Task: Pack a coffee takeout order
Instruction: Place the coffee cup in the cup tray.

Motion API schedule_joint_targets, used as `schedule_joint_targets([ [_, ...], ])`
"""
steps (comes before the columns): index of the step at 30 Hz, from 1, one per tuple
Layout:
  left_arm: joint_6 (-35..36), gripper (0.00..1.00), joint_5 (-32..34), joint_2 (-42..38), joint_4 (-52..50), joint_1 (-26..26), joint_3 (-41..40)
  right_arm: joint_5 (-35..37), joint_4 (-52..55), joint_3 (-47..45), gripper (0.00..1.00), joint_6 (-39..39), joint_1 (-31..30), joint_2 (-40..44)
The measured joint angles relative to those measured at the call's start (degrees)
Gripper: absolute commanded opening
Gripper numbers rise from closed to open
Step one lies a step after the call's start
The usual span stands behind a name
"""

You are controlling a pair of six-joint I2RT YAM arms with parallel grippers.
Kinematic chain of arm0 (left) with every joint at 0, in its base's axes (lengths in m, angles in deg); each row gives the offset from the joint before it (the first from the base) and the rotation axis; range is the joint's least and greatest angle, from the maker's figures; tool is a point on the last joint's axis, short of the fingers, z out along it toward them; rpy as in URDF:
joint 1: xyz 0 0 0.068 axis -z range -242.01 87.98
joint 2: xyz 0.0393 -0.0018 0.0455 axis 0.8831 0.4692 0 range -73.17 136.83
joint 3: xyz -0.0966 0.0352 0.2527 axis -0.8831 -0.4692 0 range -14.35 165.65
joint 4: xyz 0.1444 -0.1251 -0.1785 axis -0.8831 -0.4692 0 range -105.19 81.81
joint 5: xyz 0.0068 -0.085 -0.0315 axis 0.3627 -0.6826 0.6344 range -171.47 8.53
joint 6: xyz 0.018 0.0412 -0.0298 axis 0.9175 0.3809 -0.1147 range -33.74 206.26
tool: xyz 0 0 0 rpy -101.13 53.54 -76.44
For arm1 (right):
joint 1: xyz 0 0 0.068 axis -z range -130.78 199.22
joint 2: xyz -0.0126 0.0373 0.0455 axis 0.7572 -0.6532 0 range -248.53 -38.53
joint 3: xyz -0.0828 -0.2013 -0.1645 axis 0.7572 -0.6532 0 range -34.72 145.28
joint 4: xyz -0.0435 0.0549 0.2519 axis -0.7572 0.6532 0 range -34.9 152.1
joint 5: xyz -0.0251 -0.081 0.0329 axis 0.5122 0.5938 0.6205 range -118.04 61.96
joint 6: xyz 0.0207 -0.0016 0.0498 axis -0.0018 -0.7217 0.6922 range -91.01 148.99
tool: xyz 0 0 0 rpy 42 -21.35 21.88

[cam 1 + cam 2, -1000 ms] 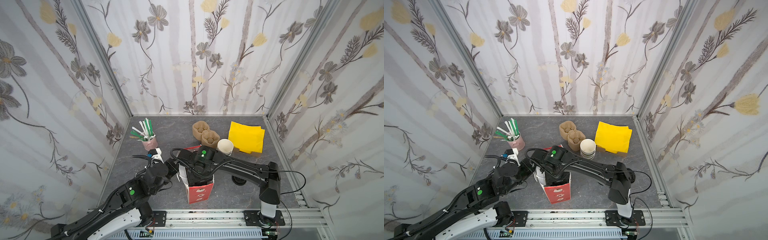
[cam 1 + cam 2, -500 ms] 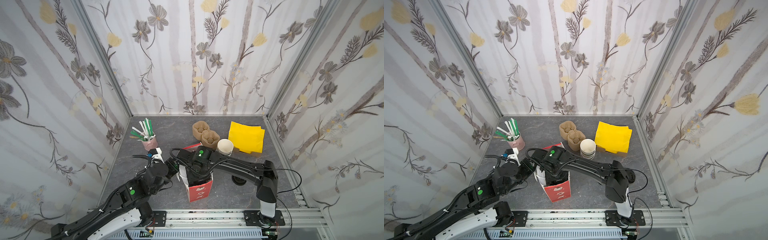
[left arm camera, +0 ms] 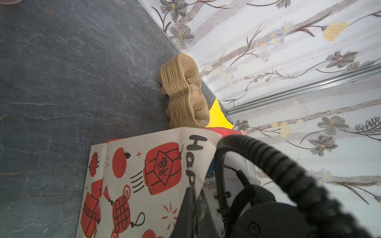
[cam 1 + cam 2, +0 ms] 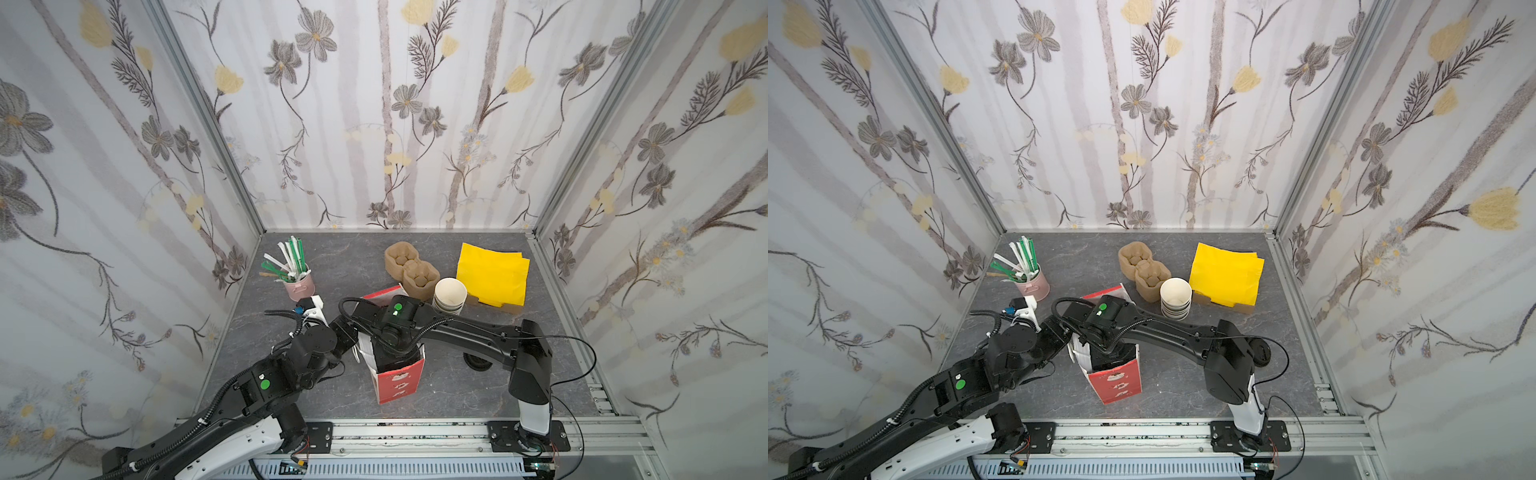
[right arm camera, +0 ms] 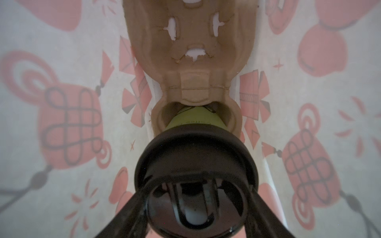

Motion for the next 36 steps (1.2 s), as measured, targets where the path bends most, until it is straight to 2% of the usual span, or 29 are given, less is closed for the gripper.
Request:
schedule_joint_targets([
  [20, -0.02, 0.00, 0.35, -0.31, 0.07, 0.00, -0.26, -0.11, -4.57, -5.46, 0.57, -0.11, 0.04, 1.11],
  [36, 0.00, 0.00, 0.37, -0.35, 0.17, 0.00, -0.37, -0.28, -5.77, -6.40, 0.59, -0.11, 0.04, 1.25],
])
